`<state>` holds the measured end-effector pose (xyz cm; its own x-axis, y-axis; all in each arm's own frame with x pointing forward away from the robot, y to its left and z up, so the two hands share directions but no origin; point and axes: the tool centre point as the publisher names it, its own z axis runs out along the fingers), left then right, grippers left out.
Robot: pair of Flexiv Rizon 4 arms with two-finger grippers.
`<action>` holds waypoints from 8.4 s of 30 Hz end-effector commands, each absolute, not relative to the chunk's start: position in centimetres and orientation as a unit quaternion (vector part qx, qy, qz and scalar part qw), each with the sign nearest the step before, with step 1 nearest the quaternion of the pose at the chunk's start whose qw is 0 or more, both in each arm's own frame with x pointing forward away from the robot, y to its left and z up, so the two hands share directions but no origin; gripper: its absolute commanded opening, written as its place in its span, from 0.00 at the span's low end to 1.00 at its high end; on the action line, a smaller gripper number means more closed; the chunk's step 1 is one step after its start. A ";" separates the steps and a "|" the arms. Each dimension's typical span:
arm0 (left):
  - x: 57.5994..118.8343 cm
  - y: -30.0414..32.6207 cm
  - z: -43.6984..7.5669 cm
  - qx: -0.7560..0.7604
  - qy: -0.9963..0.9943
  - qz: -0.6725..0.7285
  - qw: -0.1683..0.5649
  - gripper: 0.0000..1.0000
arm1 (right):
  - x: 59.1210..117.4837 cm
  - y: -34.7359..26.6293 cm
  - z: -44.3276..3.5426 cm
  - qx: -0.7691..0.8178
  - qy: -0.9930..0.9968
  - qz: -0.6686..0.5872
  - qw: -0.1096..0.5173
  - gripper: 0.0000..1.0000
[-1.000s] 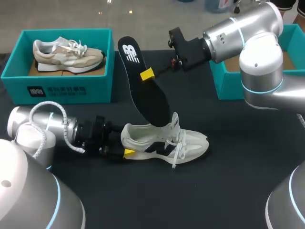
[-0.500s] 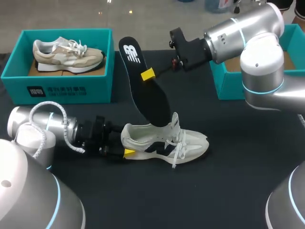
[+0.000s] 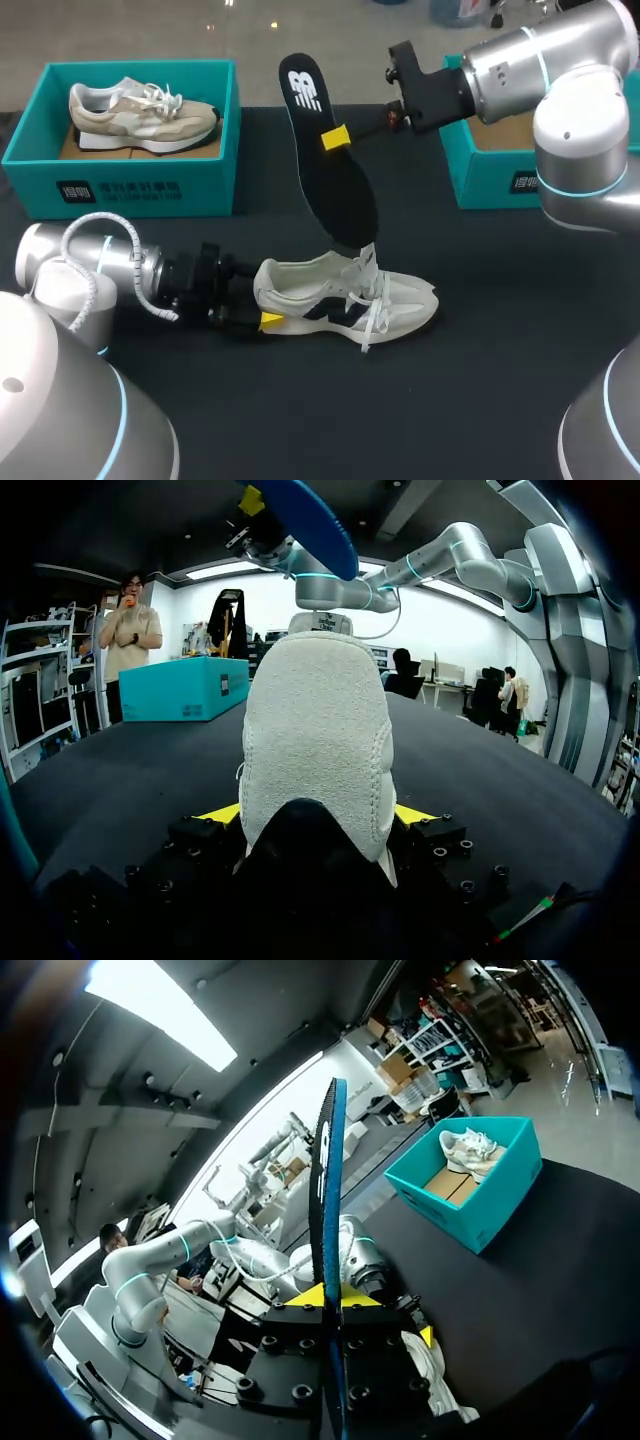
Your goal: Take the shoe out of the shoebox, open the shoe tongue, remove and reinsert the insole, then place the shoe into the shoebox
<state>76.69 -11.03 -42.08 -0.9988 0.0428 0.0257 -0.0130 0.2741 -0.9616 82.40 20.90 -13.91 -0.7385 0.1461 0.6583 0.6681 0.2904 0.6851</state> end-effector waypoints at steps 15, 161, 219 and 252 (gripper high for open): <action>76.7 -11.0 -42.3 -0.009 -0.798 0.602 0.023 0.00 | 78.7 14.4 -12.1 -0.331 -0.755 -0.537 0.176 0.00; 75.8 -7.5 -33.1 -0.027 -0.996 0.069 0.052 1.00 | 69.9 7.4 -5.3 -0.269 -0.730 -0.601 0.184 0.00; 75.6 -8.5 -32.3 -0.034 -0.999 -0.030 0.012 1.00 | 69.9 7.4 -5.3 -0.269 -0.730 -0.601 0.184 0.00; 80.9 -15.4 -34.3 -0.045 -0.999 0.027 0.001 1.00 | 69.9 7.4 -5.3 -0.269 -0.730 -0.601 0.184 0.00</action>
<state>80.24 -14.01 -33.13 -0.9949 0.1007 -0.0062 0.1009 0.9924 -0.0709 69.83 7.34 -5.22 -0.7882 0.1704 0.5914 0.6130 0.1321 0.7789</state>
